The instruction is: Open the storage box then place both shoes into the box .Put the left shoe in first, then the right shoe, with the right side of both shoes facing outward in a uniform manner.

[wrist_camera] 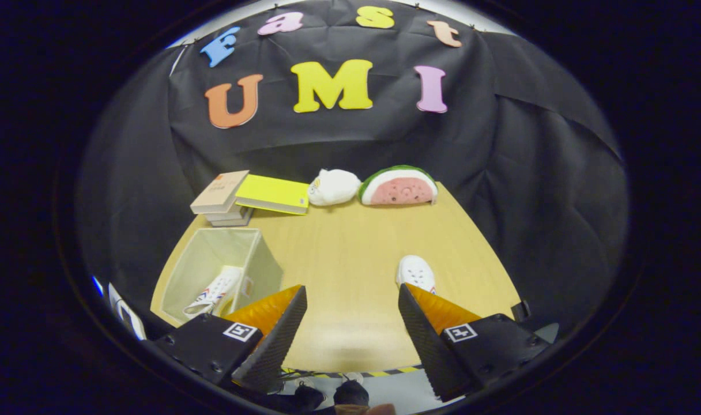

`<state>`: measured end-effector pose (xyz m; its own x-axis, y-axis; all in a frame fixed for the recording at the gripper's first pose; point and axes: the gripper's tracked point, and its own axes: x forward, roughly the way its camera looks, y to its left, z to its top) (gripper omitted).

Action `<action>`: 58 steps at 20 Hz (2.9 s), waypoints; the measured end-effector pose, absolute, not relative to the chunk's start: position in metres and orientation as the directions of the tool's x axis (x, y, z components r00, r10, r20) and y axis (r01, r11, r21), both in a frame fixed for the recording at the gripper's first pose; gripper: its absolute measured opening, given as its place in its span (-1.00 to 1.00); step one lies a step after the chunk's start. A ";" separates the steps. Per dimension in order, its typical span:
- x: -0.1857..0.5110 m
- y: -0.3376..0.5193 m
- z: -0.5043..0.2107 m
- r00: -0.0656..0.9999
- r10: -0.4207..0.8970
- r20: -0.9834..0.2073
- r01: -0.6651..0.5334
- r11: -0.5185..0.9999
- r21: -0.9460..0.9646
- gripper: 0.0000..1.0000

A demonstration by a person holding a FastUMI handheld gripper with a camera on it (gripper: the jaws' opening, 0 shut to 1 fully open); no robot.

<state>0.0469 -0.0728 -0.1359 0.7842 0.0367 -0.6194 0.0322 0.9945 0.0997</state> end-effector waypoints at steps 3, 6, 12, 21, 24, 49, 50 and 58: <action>0.052 -0.113 -0.151 0.768 0.012 -0.640 0.066 0.993 0.098 1.00; 0.062 -0.146 -0.170 0.741 0.008 -0.672 0.083 0.991 0.104 1.00; 0.089 -0.206 -0.223 0.667 0.012 -0.745 0.090 0.991 0.097 1.00; 0.126 -0.226 -0.309 0.485 0.094 -0.870 -0.007 0.995 0.104 1.00; 0.136 -0.226 -0.328 0.439 0.119 -0.890 -0.025 0.992 0.120 1.00; 0.157 -0.205 -0.357 0.307 0.240 -0.921 -0.039 0.970 0.240 -0.87; 0.152 -0.200 -0.354 0.301 0.252 -0.920 -0.028 0.966 0.256 -0.88; 0.111 -0.129 -0.275 0.368 0.314 -0.875 0.070 0.929 0.362 -0.88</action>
